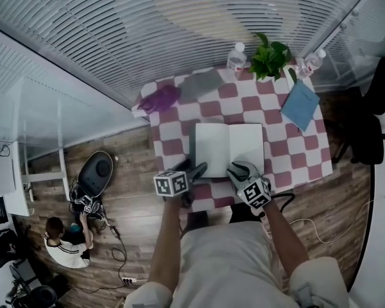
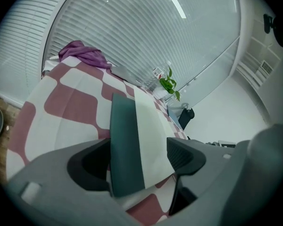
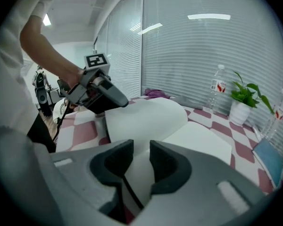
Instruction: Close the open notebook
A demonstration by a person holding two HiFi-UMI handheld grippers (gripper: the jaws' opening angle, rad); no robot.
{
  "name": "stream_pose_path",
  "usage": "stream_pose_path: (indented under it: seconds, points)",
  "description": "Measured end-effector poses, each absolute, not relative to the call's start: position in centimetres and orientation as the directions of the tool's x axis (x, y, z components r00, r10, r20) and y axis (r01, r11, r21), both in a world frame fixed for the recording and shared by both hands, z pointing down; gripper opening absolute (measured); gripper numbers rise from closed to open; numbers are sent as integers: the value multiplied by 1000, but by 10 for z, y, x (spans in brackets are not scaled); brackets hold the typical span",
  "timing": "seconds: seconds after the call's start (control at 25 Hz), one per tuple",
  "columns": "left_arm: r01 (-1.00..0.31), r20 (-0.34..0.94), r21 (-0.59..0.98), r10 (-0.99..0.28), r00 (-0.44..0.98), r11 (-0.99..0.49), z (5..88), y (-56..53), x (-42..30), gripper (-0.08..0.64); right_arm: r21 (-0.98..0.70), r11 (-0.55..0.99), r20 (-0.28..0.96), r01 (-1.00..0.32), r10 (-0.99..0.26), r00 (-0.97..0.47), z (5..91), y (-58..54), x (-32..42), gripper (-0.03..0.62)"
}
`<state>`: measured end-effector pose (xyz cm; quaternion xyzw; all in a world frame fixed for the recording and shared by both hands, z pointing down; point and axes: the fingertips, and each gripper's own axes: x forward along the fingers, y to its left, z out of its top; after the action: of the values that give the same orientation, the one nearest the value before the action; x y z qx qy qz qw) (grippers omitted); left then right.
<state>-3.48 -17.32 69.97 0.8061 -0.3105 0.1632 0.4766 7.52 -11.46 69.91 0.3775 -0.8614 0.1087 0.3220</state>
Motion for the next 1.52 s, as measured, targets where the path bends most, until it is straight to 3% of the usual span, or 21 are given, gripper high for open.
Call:
stream_pose_path:
  seconds: [0.12, 0.32, 0.44, 0.64, 0.84, 1.08, 1.52]
  points:
    - [-619, 526, 699, -330, 784, -357, 694, -172, -33, 354, 57, 726, 649, -685, -549, -527, 700, -102, 70, 126]
    - [-567, 493, 714, -279, 824, -410, 685, -164, -13, 354, 112, 770, 683, -628, -519, -514, 705, -87, 60, 233]
    - [-572, 509, 715, -262, 820, -401, 691, -159, -11, 354, 222, 777, 699, -590, -548, -459, 711, -89, 53, 233]
    - [-587, 516, 711, -280, 809, -387, 693, -158, -17, 354, 260, 805, 712, -533, -533, -458, 717, -94, 40, 233]
    - [-618, 520, 699, -339, 784, -359, 688, -165, -41, 353, 263, 768, 665, -584, -583, -467, 715, -94, 44, 216]
    - [-613, 535, 693, -298, 790, -379, 693, -152, -53, 354, 298, 733, 621, -611, -635, -459, 705, -96, 47, 215]
    - [-463, 398, 812, -242, 885, -356, 684, -145, -23, 354, 211, 649, 566, -731, -691, -450, 693, -103, 63, 215]
